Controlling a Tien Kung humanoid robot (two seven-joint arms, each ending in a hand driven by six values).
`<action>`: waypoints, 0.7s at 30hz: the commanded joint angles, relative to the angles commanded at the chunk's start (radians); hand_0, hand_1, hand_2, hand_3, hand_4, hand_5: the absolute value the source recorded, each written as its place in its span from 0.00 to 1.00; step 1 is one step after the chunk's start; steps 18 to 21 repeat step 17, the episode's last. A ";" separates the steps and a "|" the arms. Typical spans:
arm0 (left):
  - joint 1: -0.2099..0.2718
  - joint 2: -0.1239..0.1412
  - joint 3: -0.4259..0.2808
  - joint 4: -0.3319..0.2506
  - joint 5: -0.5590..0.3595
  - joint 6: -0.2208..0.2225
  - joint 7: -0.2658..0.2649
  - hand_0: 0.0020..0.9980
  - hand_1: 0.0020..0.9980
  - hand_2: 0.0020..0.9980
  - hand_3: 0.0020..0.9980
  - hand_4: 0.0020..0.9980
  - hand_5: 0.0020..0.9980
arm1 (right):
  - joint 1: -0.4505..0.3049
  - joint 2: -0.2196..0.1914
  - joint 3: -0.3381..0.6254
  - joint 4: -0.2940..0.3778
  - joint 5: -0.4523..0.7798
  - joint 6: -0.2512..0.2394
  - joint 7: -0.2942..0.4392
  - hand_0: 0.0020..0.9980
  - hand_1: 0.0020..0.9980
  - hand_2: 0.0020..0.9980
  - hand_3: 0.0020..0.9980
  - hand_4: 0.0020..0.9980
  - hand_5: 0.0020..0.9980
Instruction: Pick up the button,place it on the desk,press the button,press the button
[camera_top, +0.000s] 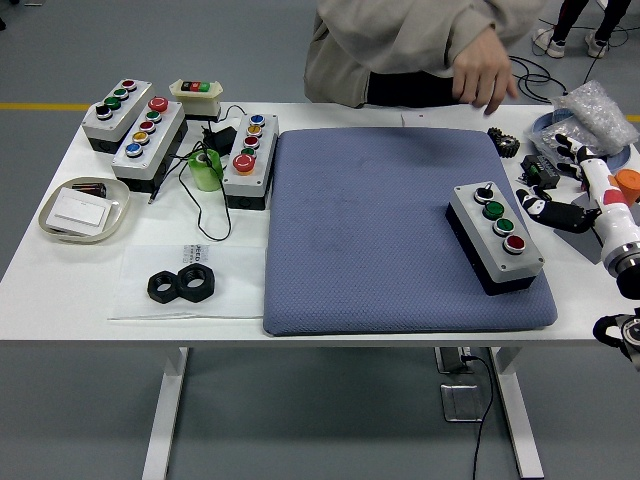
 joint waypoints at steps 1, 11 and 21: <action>0.000 0.000 0.000 0.000 0.000 0.000 0.000 0.73 0.78 0.85 0.76 0.53 1.00 | 0.000 0.001 -0.002 0.001 -0.015 0.000 -0.005 1.00 0.91 0.99 1.00 0.81 0.07; -0.009 0.001 0.006 -0.002 -0.005 0.002 0.000 0.74 0.78 0.85 0.76 0.53 1.00 | 0.015 0.038 -0.045 -0.007 -0.153 0.004 -0.090 1.00 0.91 1.00 1.00 0.86 0.12; -0.018 0.001 0.013 -0.002 -0.014 0.004 -0.004 0.74 0.78 0.85 0.76 0.53 1.00 | 0.018 0.053 -0.040 -0.012 -0.121 -0.004 -0.086 1.00 0.91 1.00 1.00 0.86 0.12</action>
